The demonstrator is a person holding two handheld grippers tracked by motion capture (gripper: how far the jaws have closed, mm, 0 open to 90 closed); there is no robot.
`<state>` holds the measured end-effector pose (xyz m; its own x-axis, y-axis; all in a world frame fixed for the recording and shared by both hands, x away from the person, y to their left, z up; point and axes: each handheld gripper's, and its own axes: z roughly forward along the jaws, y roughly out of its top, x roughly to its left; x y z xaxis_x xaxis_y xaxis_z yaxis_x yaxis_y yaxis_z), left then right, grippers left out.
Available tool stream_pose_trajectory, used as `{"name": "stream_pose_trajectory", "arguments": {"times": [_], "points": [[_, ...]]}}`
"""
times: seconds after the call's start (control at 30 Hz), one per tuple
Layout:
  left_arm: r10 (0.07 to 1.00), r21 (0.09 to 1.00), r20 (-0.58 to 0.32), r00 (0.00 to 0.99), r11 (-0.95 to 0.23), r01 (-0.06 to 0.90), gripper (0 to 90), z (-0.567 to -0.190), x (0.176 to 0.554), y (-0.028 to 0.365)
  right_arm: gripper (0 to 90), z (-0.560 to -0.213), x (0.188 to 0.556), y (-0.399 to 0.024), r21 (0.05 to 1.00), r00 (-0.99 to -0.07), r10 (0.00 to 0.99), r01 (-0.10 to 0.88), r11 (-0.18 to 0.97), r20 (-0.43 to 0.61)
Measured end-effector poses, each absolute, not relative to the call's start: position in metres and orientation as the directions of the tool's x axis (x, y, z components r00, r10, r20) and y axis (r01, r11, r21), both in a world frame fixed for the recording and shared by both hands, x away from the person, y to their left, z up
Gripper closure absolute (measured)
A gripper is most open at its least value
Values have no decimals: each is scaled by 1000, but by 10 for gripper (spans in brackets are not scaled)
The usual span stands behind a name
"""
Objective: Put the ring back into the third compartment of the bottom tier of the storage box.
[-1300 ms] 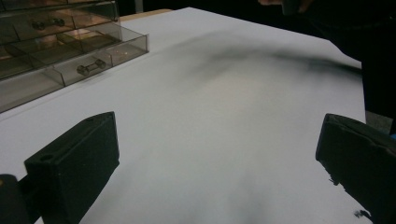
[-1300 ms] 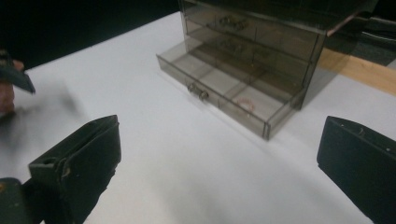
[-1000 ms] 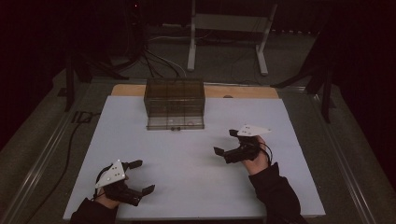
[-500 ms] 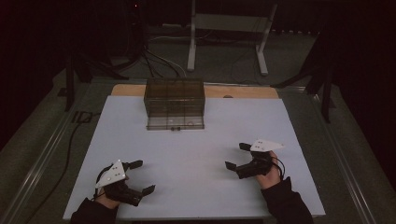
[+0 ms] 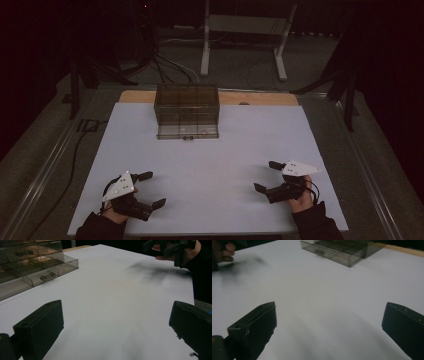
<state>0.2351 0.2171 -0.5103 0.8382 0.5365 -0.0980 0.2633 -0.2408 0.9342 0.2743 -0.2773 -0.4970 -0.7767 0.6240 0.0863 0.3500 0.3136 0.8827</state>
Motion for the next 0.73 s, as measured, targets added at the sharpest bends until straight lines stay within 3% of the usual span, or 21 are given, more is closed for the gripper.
{"name": "stream_pose_trajectory", "arguments": {"times": [0.33, 0.47, 0.73], "points": [[539, 934, -97, 836, -242, 265, 5, -511, 235, 217, 0, -497, 259, -304, 891, -728, 679, 364, 273, 89], [547, 936, -88, 832, -240, 257, 5, -510, 234, 217, 46, -499, 258, -316, 890, -731, 662, 400, 220, 165], [547, 935, -92, 832, -239, 261, 5, -510, 236, 217, 15, -500, 256, -319, 877, -716, 685, 408, 252, 136]]}}
